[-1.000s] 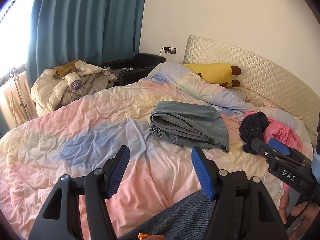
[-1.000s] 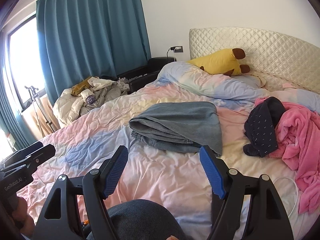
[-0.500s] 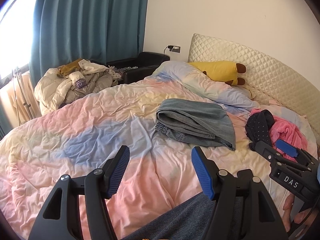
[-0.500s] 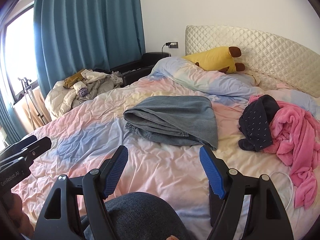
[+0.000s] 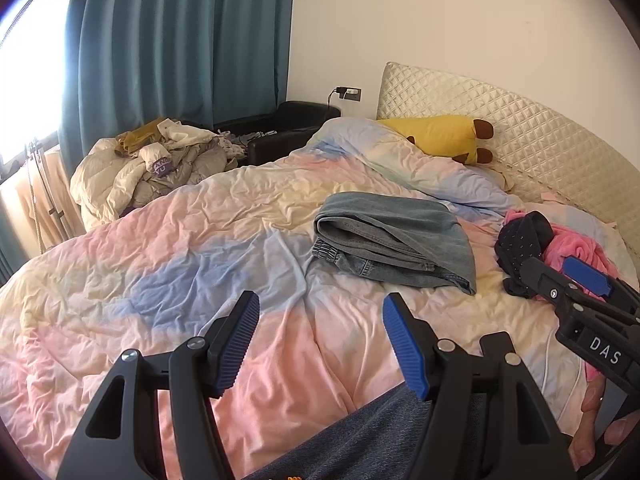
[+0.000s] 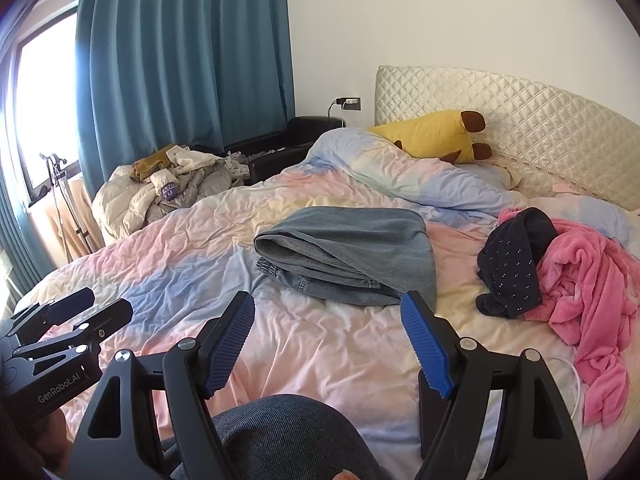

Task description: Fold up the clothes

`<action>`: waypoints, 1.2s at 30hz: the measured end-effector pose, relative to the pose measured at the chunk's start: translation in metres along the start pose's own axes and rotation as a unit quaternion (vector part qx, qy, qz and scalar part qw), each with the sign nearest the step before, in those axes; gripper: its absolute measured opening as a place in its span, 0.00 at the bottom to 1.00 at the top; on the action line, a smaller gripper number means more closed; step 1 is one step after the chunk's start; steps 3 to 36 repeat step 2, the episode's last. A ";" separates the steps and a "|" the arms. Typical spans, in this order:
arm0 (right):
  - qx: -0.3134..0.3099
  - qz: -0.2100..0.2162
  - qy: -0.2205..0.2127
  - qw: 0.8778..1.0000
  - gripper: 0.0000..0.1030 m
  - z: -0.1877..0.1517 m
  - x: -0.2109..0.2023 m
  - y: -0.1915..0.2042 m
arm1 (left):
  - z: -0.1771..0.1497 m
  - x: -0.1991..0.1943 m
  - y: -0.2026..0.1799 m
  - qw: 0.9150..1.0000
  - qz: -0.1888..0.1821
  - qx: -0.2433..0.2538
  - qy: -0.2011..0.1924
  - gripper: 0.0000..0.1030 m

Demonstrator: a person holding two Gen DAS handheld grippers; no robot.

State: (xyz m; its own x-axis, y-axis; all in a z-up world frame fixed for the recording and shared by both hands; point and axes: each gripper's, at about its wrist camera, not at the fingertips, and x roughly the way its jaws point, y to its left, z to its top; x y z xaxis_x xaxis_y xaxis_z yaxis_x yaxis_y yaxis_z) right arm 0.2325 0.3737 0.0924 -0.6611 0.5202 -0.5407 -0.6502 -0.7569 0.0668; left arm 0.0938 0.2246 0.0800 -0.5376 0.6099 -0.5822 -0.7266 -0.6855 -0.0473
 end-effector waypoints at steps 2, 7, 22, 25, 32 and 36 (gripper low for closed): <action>0.001 0.000 0.001 1.000 0.74 0.000 0.000 0.001 | 0.000 -0.001 0.000 1.000 0.000 0.001 -0.003 0.64; 0.001 0.000 0.001 1.000 0.74 0.000 0.000 0.001 | 0.000 -0.001 0.000 1.000 0.000 0.001 -0.003 0.64; 0.001 0.000 0.001 1.000 0.74 0.000 0.000 0.001 | 0.000 -0.001 0.000 1.000 0.000 0.001 -0.003 0.64; 0.001 0.000 0.001 1.000 0.74 0.000 0.000 0.001 | 0.000 -0.001 0.000 1.000 0.000 0.001 -0.003 0.64; 0.001 0.000 0.001 1.000 0.74 0.000 0.000 0.001 | 0.000 -0.001 0.000 1.000 0.000 0.001 -0.003 0.64; 0.001 0.000 0.001 1.000 0.74 0.000 0.000 0.001 | 0.000 -0.001 0.000 1.000 0.000 0.001 -0.003 0.64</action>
